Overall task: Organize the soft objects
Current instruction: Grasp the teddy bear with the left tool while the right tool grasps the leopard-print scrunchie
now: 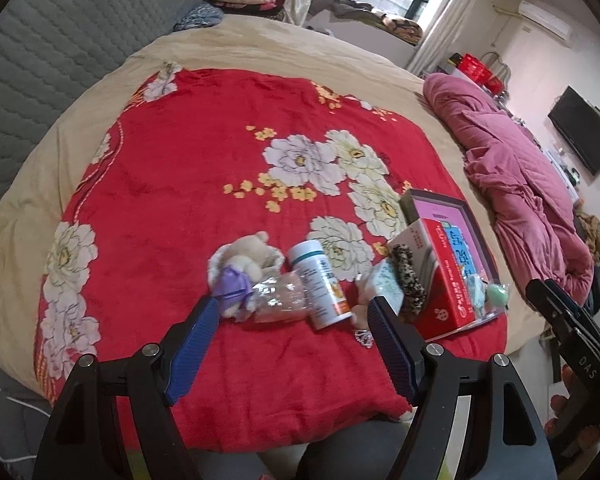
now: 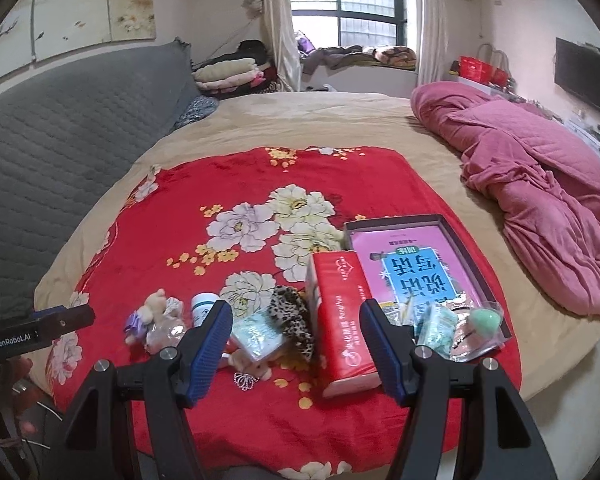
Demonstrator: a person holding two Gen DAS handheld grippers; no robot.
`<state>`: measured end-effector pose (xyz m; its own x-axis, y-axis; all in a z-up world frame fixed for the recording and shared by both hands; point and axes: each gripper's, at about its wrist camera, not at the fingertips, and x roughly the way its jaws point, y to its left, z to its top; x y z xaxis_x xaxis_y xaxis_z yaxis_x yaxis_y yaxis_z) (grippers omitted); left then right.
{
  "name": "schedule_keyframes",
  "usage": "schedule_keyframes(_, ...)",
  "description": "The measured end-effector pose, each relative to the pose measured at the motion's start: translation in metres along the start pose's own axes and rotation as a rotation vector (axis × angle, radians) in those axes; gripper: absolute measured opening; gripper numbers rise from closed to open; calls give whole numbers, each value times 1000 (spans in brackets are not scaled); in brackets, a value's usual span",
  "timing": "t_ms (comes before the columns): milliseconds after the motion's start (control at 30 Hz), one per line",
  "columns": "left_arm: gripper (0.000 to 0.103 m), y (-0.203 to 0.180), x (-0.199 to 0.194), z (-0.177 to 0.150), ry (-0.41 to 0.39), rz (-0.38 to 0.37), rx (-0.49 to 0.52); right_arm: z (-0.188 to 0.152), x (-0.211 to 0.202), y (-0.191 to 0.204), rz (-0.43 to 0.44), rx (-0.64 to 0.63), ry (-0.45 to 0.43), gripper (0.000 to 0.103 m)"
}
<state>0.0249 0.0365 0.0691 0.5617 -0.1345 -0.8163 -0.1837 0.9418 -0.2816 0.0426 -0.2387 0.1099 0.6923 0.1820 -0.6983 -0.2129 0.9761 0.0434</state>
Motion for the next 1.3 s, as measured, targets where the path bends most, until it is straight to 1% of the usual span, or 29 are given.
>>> schedule_keyframes(200,78,21,1,0,-4,26,-33,-5,10,11,14,-24,21,66)
schedule_keyframes(367,78,31,9,-2,11,41,-45,-11,19,17,21,-36,46,66)
schedule_keyframes(767,78,34,43,-13,77,47,-44,-24,54,13,4,-37,113,66)
schedule_keyframes(1000,78,35,63,-10,98,46,-40,-24,92,26,-34,-88,143,66)
schedule_keyframes(1300,78,46,91,-8,143,53,-57,-29,150,34,-121,-145,221,66)
